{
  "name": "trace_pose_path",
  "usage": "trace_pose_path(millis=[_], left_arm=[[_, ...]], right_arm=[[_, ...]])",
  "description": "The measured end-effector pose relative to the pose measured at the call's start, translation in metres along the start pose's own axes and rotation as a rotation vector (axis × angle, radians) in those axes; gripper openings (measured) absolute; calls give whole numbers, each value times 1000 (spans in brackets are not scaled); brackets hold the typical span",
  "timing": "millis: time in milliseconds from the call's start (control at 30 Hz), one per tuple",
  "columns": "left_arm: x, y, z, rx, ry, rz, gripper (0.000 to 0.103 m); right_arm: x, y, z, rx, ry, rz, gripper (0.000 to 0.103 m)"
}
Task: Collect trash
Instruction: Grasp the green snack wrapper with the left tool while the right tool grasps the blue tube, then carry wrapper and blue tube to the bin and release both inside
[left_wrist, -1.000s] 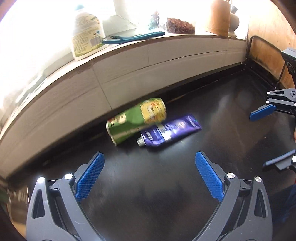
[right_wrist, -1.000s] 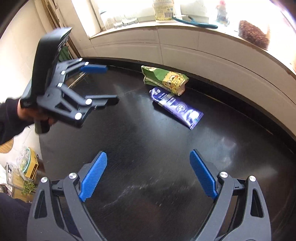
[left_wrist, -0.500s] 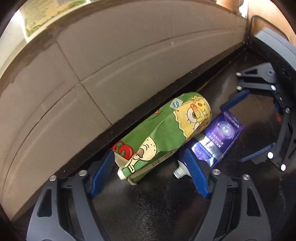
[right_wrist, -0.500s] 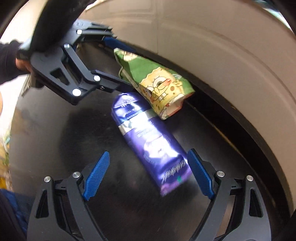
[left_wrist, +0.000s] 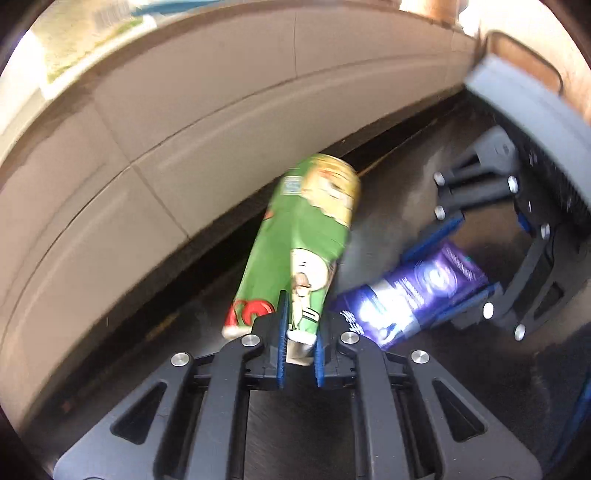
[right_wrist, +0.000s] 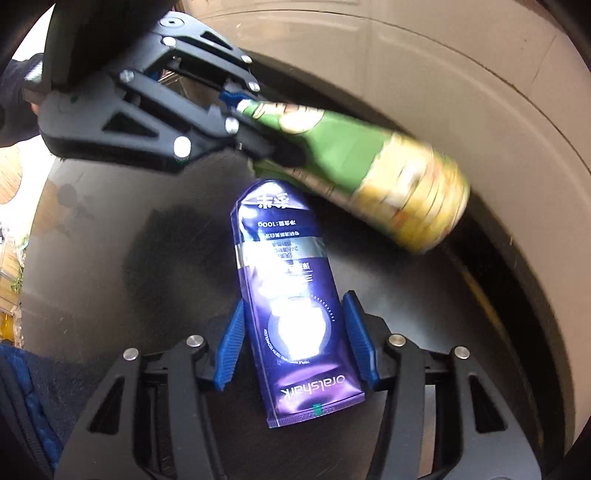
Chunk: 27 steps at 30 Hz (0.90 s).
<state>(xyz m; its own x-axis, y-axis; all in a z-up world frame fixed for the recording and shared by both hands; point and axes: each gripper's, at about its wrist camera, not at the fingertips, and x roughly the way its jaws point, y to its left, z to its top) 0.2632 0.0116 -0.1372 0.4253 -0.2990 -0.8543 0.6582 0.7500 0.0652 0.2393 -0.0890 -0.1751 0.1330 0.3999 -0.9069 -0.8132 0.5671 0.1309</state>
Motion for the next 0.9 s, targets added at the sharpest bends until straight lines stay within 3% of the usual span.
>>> trace_pose_path(millis=[133,200,267,467,633,767,900], left_arm=[[-37,-18,-18,-122,-26,40,10],[-58,-27,-31,-189,-41,75,10],[-78,-37,-45,-244,-45,103,10],[-123,-81,-103,-442,-30,166,10],[-148,-111,-146,-502,-10,221,10],[-164,-115,-175,-550,-11,262,10],[-174,-121,-184,-594,-15,293,10]], right_arm=[[-19,26,-26,71,-5,-11,50],[-36,42,-41,111,-31,-36,23],[-49,52,-52,157,-38,-43,13],[-61,76,-80,240,-45,-59,10],[-83,94,-94,278,-82,-79,9],[-101,107,-92,293,-109,-81,9],[-106,127,-96,281,-108,-80,9]])
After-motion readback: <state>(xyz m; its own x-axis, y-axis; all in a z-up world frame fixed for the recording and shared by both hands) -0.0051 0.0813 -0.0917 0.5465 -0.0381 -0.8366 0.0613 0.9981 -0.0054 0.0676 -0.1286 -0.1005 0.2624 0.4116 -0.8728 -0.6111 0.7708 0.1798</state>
